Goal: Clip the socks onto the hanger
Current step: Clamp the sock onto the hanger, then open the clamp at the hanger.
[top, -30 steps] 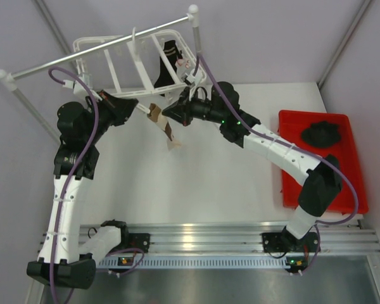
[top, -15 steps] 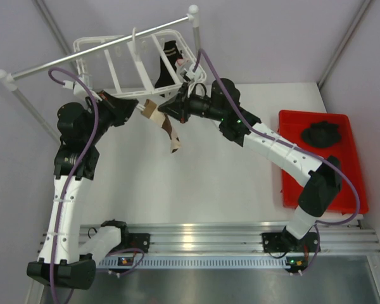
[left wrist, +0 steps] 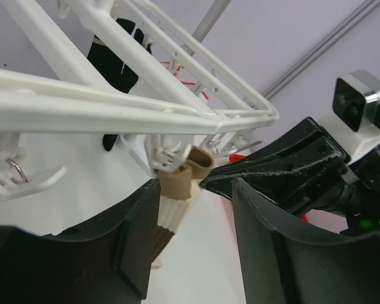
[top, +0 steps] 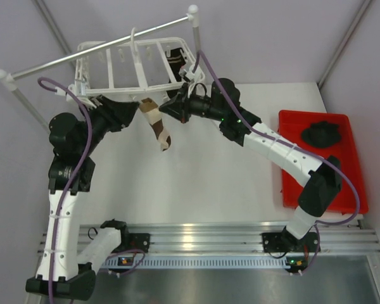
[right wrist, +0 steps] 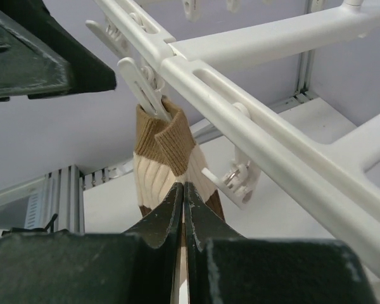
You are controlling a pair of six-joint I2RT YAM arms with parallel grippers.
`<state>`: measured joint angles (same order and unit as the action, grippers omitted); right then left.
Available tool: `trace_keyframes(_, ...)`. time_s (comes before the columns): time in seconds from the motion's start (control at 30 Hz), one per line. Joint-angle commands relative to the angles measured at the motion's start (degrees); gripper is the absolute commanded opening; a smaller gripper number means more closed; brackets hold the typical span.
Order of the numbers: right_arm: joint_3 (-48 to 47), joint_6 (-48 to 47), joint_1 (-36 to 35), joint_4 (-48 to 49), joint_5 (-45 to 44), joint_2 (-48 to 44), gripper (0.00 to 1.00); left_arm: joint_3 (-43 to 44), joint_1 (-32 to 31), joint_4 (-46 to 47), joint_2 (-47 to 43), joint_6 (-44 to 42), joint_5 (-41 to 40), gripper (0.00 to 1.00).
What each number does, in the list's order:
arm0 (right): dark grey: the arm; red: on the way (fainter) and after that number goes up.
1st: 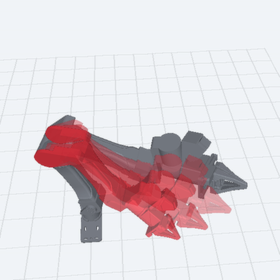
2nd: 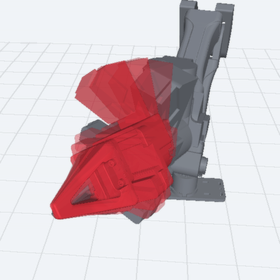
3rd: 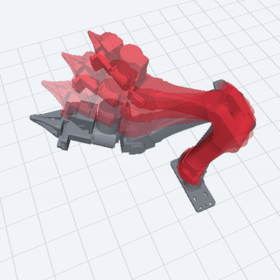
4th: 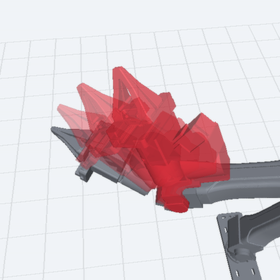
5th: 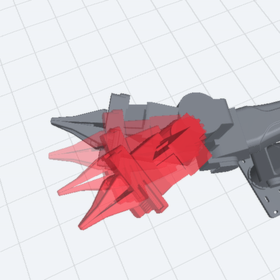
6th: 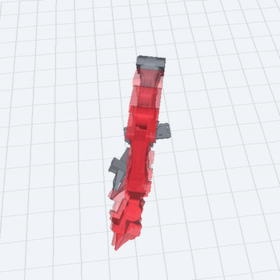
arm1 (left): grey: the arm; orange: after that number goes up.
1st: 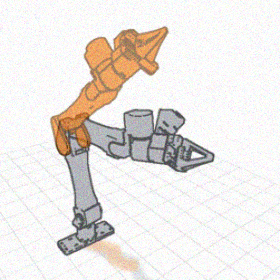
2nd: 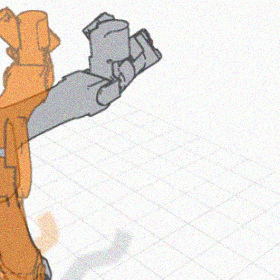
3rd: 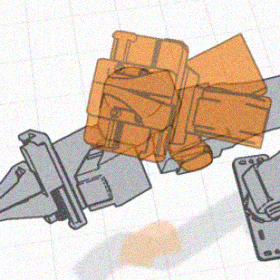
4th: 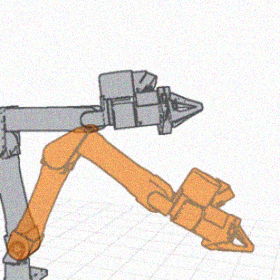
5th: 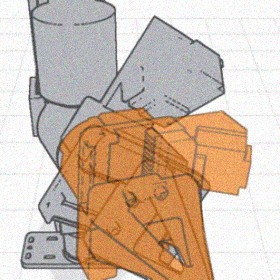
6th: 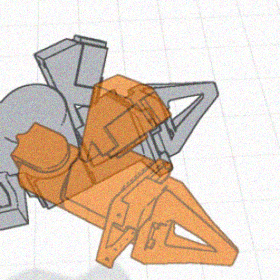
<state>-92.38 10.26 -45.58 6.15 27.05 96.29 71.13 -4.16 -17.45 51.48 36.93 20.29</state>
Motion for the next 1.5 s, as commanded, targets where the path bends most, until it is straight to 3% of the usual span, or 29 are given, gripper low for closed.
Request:
trace_keyframes(0.0, -2.0, -0.9, 0.5, 1.2, -0.2, -2.5, 0.00, 2.5, -0.1, 1.5, -3.4, -1.2, 0.5, 0.54)
trace_keyframes(0.33, -2.2, -1.8, 2.4, 0.3, -0.3, -3.2, 0.00, 10.5, -0.1, -11.3, -4.2, -13.9, -6.6, 0.52)
trace_keyframes(0.7, -2.5, -3.1, 4.6, -0.9, 0.2, -3.7, 0.00, 10.8, -0.1, -15.4, -2.4, -21.5, -10.9, 0.47)
trace_keyframes(1.0, -2.1, -4.1, 5.2, -1.8, 2.0, -4.4, 0.00, 4.9, -0.1, -6.1, -1.9, -23.8, -5.8, 0.44)
trace_keyframes(1.27, -2.1, -4.2, 5.3, -1.8, 3.4, -4.5, 0.00, 1.1, -0.1, 3.2, -1.3, -20.5, 0.3, 0.38)
trace_keyframes(1.47, -2.2, -5.4, 5.2, -2.4, 3.1, -4.5, 0.02, 0.4, -0.1, 4.8, -1.2, -18.1, 0.6, 0.35)
